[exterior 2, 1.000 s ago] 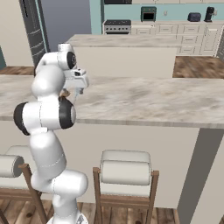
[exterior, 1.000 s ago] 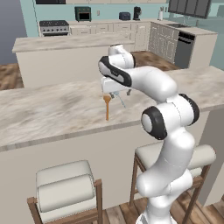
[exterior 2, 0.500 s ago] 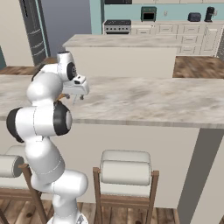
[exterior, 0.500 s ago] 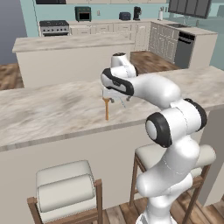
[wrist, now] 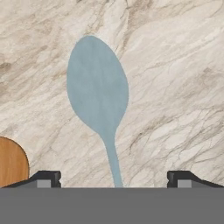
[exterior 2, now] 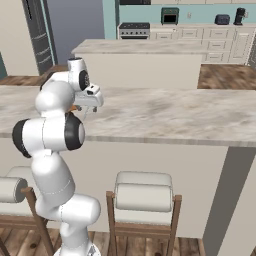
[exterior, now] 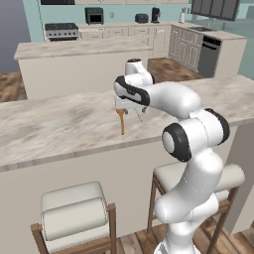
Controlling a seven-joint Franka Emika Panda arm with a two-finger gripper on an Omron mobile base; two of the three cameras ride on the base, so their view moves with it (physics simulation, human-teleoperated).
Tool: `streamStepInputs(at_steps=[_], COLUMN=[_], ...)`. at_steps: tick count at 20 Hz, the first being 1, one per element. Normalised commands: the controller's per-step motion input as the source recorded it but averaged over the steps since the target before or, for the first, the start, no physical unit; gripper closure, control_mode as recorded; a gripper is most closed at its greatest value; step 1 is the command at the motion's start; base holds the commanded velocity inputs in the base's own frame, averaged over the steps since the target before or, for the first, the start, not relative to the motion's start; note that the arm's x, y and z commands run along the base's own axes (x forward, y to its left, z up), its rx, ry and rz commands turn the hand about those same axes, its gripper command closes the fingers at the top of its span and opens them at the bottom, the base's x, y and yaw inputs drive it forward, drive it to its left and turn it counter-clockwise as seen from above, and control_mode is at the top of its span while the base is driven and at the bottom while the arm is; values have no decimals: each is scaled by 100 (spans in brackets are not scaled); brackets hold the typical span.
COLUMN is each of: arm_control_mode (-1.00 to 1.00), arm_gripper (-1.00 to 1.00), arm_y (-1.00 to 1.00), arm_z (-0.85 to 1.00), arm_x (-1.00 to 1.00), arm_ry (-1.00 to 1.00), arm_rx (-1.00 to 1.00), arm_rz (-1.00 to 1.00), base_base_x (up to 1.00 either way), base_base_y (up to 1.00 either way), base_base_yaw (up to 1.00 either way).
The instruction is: Pick up the metallic utensils from the counter and place them in the open drawer. Make sure not to pick up any wooden utensils.
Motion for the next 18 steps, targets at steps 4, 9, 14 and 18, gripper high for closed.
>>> streamStepInputs(at_steps=[4,9,14,18], arm_control_mode=[-100,-100,-100,-100], arm_gripper=[-100,-100,-100,-100], arm_y=[0,0,0,0], arm_z=[-46,-51,-57,-53], arm_x=[3,4,28,12], arm_ry=[-1,-2,-3,-3], arm_rx=[0,0,0,0], arm_rz=[-1,-1,-1,-1], base_base_x=[0,0,0,0], base_base_y=[0,0,0,0], base_base_yaw=[0,0,0,0])
